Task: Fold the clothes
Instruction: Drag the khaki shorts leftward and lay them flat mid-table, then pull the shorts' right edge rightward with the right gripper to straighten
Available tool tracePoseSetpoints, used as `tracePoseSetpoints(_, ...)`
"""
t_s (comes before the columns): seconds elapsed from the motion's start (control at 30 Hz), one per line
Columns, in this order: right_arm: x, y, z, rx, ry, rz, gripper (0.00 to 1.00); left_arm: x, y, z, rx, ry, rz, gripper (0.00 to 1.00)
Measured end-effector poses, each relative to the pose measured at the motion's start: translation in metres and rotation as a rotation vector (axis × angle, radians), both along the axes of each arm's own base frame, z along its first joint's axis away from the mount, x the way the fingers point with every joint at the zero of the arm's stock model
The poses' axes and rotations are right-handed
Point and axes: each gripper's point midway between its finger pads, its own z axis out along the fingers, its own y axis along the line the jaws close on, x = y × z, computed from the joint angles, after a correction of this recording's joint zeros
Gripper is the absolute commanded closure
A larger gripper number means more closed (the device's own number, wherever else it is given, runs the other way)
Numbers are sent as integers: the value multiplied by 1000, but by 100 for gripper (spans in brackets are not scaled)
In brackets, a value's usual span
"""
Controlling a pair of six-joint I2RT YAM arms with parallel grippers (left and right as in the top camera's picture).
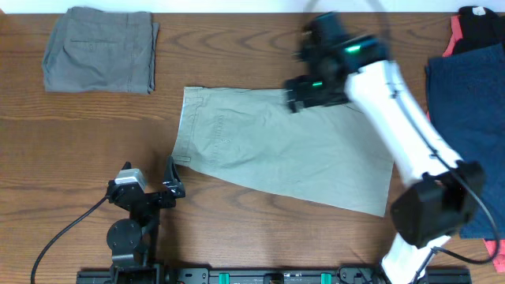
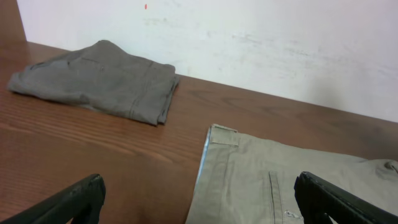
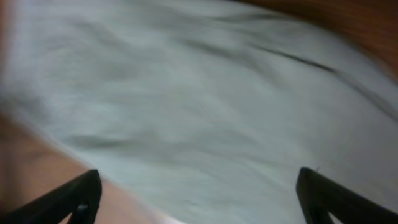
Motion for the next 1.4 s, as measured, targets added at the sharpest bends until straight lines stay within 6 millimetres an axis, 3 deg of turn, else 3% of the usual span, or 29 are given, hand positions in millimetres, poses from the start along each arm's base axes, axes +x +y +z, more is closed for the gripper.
tracePoseSetpoints(0.1, -6, -51, -4, -96, 59, -113, 1, 0, 0, 0, 0, 0, 0, 2)
tracePoseSetpoints(0.3, -17, -138, -41, -231, 150, -387, 1, 0, 0, 0, 0, 0, 0, 2)
tracePoseSetpoints(0.47, -19, -191, -75, -227, 161, -557, 1, 0, 0, 0, 0, 0, 0, 2)
tracePoseSetpoints(0.6, -22, -218, -100, -204, 151, -639, 1, 0, 0, 0, 0, 0, 0, 2)
tracePoseSetpoints(0.77, -22, -227, -130, -128, 126, -655, 6, 0, 0, 0, 0, 0, 0, 2)
tracePoseSetpoints(1.0, -31, -214, -158, -28, 133, -618, 9, 0, 0, 0, 0, 0, 0, 2)
tracePoseSetpoints(1.13, -32, -209, -164, -4, 132, -604, 15, 0, 0, 0, 0, 0, 0, 2)
tracePoseSetpoints(1.27, -30, -207, -164, 6, 121, -595, 31, 0, 0, 0, 0, 0, 0, 2)
tracePoseSetpoints(1.4, -29, -207, -165, 11, 118, -595, 40, 0, 0, 0, 0, 0, 0, 2)
